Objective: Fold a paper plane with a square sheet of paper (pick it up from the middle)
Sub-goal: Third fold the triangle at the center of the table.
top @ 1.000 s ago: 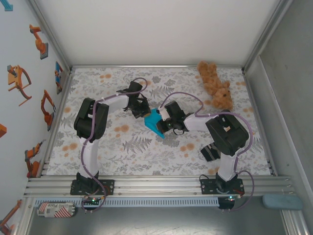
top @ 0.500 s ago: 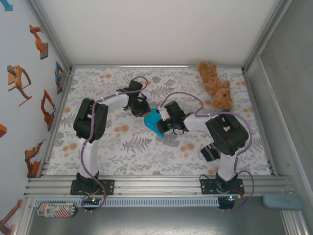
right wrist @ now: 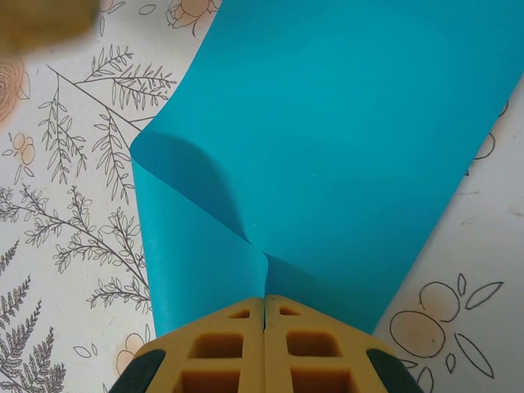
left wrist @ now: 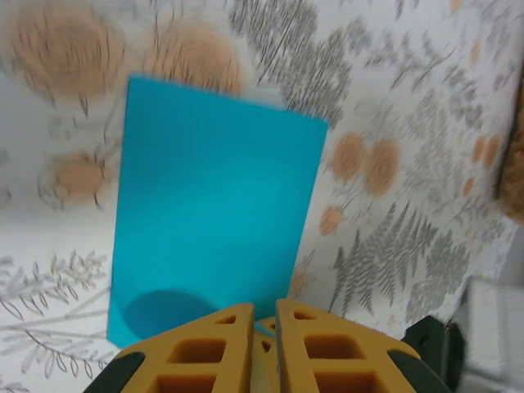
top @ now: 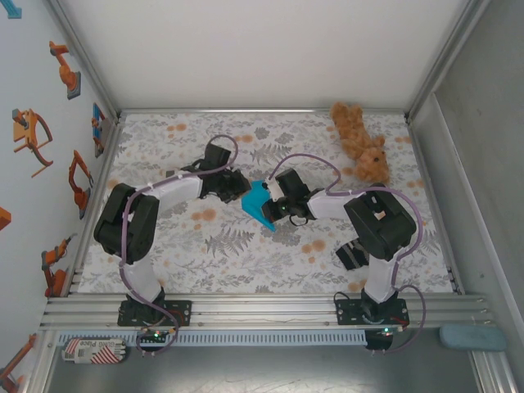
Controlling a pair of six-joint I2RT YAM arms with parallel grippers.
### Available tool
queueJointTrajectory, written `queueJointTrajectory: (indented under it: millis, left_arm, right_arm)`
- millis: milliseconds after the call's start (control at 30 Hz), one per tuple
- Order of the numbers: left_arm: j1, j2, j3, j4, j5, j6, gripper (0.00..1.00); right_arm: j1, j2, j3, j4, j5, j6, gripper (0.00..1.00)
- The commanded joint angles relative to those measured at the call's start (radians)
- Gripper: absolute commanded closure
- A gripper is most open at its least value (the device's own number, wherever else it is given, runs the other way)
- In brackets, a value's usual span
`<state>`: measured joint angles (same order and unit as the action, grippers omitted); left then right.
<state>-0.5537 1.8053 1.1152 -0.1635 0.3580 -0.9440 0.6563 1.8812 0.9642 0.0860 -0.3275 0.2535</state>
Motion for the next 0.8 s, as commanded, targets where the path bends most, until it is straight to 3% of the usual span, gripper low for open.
queueJointTrajectory:
  millis: [0, 767]
  left_arm:
    - [-0.033, -0.017, -0.019, 0.075, 0.029, -0.068, 0.86]
    - [-0.102, 0.044, -0.055, -0.018, -0.025, -0.112, 0.90]
  right_arm:
    - [-0.007, 0.015, -0.002, -0.063, 0.013, 0.013, 1.00]
    - [-0.007, 0.015, 0.002, -0.075, 0.024, 0.016, 1.00]
